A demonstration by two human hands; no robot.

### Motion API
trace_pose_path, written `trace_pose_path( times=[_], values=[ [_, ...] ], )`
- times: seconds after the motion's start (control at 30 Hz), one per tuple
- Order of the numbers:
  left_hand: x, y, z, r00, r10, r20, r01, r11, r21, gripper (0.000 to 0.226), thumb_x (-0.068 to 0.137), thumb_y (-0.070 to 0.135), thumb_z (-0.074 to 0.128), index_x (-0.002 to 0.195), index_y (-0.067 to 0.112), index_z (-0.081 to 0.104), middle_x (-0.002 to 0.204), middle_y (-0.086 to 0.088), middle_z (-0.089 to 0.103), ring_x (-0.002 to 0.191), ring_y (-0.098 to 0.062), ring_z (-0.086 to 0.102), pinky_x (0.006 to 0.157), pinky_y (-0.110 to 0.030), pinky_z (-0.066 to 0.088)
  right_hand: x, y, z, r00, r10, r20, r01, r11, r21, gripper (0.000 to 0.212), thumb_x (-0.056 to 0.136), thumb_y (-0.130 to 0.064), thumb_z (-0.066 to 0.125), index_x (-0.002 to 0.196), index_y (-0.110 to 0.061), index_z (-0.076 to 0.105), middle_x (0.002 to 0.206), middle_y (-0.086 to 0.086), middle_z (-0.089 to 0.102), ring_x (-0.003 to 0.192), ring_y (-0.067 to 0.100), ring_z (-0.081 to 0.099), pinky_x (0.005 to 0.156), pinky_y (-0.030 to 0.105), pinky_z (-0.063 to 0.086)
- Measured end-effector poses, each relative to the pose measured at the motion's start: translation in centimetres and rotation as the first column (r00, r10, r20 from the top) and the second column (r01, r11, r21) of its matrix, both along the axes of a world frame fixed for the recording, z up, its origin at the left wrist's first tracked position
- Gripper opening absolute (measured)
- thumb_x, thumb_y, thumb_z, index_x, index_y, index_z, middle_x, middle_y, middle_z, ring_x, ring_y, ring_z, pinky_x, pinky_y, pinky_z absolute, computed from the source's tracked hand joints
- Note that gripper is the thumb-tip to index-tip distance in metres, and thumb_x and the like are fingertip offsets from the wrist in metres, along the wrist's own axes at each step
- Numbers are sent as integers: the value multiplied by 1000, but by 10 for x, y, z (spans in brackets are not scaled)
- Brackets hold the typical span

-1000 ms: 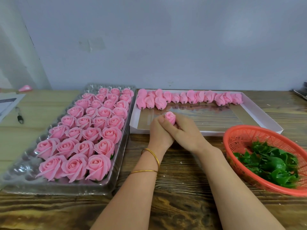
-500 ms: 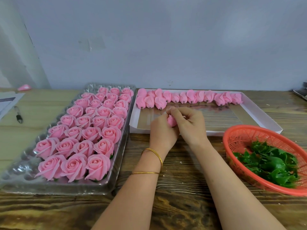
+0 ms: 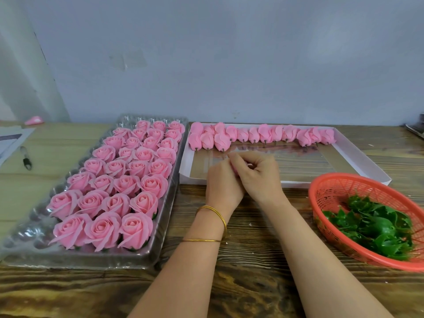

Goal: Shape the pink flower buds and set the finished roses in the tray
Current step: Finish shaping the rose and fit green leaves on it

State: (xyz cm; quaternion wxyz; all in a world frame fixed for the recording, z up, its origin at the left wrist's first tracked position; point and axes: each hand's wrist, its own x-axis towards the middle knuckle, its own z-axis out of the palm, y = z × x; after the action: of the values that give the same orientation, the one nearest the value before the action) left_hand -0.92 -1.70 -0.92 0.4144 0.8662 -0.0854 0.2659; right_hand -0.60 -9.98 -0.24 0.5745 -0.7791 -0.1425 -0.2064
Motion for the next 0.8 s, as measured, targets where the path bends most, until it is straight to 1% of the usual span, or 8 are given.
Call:
trace_pose_path(
  times=[0.3,0.37,0.43,0.5,0.63,0.7,0.73,0.8],
  values=[
    [-4,-2,1,997,29,73,-16,984,-175,21,82,17,53,63,23,61,67,-14,68,62,-19,57,56,-17,26,2,1,-3,990,110,-86,-104,992,67,36,87,-32,60,82,3,66,66,10,61,70,6,48,64,31,41],
    [-3,-2,0,999,46,15,-42,983,-179,22,88,12,58,67,13,66,72,-17,69,69,-28,63,58,-19,27,2,1,-5,989,117,-92,-110,991,70,20,87,-32,60,85,-15,72,79,11,72,74,4,55,70,32,49],
    [-1,-2,-1,998,51,-32,-56,983,-172,25,90,10,59,66,15,61,75,-18,69,74,-34,64,57,-20,28,2,2,-4,989,126,-83,-123,991,44,21,89,-31,60,80,-43,74,85,-5,75,78,-2,60,76,28,52],
    [-1,-2,-1,997,58,-58,-67,984,-164,25,92,12,58,68,17,60,76,-17,69,75,-31,64,57,-19,29,0,2,-2,985,138,-103,-137,990,12,24,89,-36,57,81,-54,70,85,-22,73,83,-7,63,82,23,51],
    [0,-1,1,997,60,-57,-67,987,-146,42,92,9,56,56,27,44,62,4,53,64,-17,51,57,-19,27,-2,1,-1,978,174,-119,-182,981,-61,18,95,-43,52,88,-44,68,78,-30,66,83,-8,60,79,24,47],
    [1,-1,2,996,60,-67,-70,985,-155,45,92,9,54,54,29,39,57,12,46,60,-11,46,56,-19,28,-4,0,-1,974,173,-148,-186,980,-77,26,95,-49,50,104,-35,70,92,-30,66,98,-8,60,91,25,47],
    [1,-1,3,996,61,-71,-71,984,-163,45,93,10,52,55,29,39,56,15,43,58,-8,44,55,-19,28,-5,-1,-1,970,175,-167,-191,978,-84,30,93,-52,49,103,-33,69,95,-29,65,101,-8,60,92,25,47],
    [2,0,3,995,61,-79,-74,983,-168,43,95,12,51,56,28,41,56,15,42,55,-1,40,52,-15,31,-6,-1,1,965,197,-175,-215,972,-96,29,92,-56,47,84,-33,63,82,-25,64,85,-5,60,81,27,47]
  ],
)
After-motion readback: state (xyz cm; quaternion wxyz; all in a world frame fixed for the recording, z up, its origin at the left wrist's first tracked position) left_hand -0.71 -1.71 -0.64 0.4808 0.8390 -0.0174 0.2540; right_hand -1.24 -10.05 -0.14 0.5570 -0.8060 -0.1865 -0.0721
